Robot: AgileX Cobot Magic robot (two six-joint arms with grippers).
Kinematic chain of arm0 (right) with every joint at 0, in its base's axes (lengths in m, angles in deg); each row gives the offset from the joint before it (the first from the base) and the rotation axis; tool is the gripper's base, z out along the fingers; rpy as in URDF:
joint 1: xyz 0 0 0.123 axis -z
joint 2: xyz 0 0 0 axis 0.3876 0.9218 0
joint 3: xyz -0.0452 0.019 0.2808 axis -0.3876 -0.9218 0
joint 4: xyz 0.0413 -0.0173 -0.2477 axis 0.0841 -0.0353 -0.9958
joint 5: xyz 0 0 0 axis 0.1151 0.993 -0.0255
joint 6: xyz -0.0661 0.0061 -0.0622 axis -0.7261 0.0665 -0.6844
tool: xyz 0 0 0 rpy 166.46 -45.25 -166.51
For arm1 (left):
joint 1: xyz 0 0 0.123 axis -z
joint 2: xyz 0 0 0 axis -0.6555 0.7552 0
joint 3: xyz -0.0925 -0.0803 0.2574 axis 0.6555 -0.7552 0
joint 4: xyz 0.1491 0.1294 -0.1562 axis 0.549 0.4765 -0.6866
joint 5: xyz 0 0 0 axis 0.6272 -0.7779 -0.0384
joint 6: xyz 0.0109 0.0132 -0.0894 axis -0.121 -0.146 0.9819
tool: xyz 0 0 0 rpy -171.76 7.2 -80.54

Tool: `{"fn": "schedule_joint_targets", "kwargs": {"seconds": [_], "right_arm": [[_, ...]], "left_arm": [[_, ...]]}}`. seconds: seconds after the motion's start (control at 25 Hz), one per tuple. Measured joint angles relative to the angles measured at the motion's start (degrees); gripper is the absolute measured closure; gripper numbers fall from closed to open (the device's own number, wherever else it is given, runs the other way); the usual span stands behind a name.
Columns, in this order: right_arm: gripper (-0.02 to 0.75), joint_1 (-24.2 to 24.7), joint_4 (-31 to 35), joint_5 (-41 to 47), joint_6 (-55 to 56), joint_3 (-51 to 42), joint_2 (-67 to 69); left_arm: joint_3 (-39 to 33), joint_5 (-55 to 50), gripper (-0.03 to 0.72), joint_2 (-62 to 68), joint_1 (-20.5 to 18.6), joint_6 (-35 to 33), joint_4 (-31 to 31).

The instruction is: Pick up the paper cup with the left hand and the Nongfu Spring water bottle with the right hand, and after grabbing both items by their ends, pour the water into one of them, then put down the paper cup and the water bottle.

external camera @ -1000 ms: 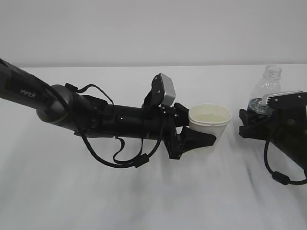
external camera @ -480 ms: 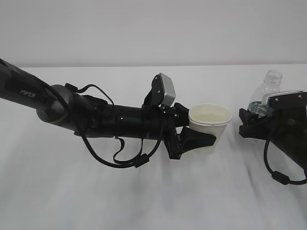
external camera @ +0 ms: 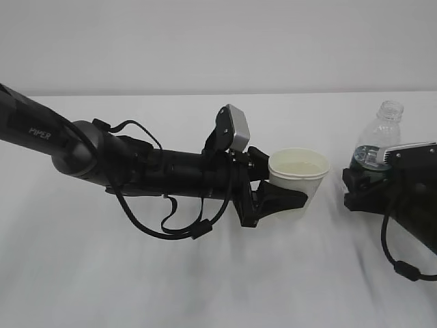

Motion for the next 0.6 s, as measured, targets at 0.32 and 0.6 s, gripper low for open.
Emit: {"fn": "schedule_joint_targets", "kwargs": {"seconds": [0.32, 0.6], "right_arm": [[0.160, 0.00, 0.00, -0.21, 0.00, -2.61, 0.00], [0.153, 0.00, 0.00, -0.21, 0.00, -3.88, -1.01]], "left_arm": [[0.00, 0.00, 0.241, 0.00, 0.00, 0.00, 0.00], [0.00, 0.00, 0.241, 0.00, 0.00, 0.00, 0.00]]}}
